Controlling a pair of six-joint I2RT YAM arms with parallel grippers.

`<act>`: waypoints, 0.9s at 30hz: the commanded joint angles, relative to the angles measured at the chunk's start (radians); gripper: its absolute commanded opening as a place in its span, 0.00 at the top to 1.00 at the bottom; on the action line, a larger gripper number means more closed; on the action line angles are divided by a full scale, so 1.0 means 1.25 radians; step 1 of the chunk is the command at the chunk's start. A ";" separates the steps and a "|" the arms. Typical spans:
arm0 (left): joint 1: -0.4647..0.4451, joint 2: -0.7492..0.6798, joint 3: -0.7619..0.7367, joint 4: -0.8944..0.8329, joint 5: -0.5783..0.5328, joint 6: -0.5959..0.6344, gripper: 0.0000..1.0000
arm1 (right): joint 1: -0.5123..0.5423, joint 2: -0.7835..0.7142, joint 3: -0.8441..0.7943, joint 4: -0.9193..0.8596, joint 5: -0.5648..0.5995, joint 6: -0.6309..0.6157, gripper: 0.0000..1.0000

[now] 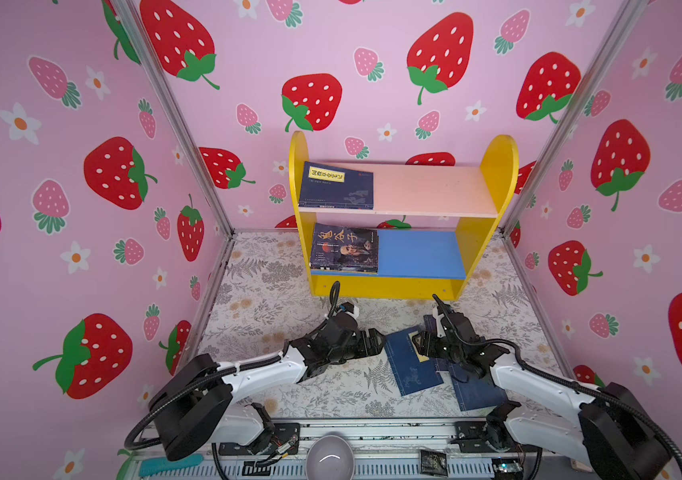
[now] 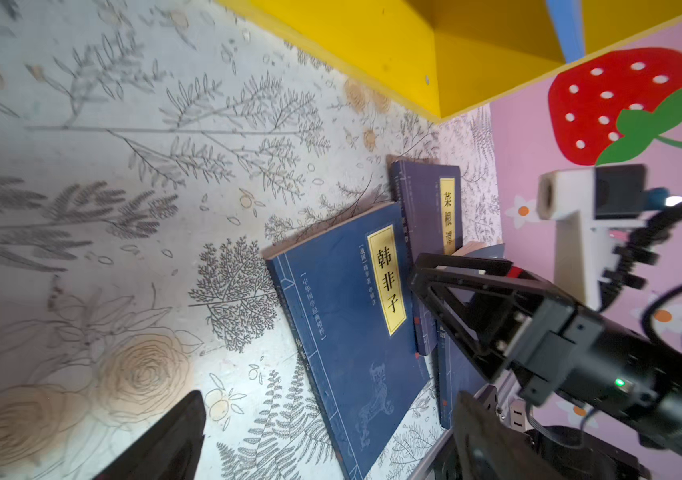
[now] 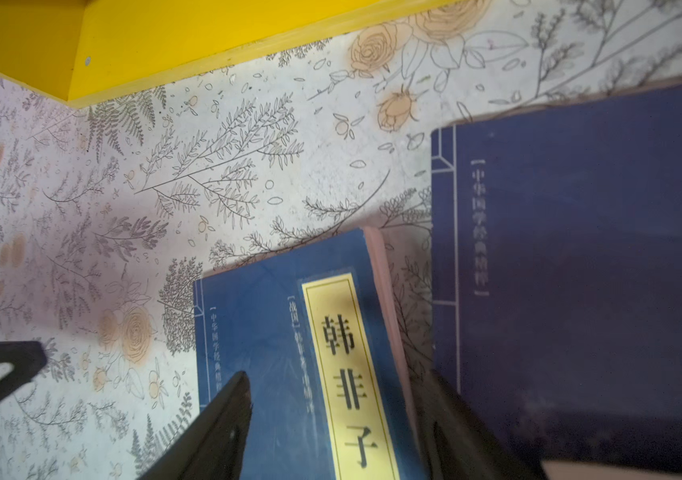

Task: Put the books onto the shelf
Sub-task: 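Lower both grippers toward the dark blue books on the table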

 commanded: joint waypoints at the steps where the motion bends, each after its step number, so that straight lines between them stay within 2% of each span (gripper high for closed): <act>1: -0.034 0.063 0.029 0.074 -0.026 -0.074 0.06 | 0.017 -0.071 -0.003 -0.088 0.049 0.063 0.32; 4: -0.048 0.100 0.046 0.078 -0.022 -0.085 0.07 | 0.031 -0.133 0.002 -0.186 0.087 0.084 0.32; 8: -0.049 0.116 0.060 0.064 -0.022 -0.086 0.07 | 0.048 -0.210 0.002 -0.308 0.077 0.114 0.31; 12: -0.050 0.131 0.067 0.064 -0.015 -0.087 0.07 | 0.088 -0.242 -0.018 -0.365 0.073 0.154 0.26; 21: -0.049 0.164 0.089 0.063 -0.002 -0.066 0.07 | 0.150 -0.210 -0.095 -0.331 0.075 0.227 0.25; 27: -0.046 0.179 0.089 0.075 0.009 -0.067 0.07 | 0.172 -0.156 -0.149 -0.169 0.017 0.261 0.27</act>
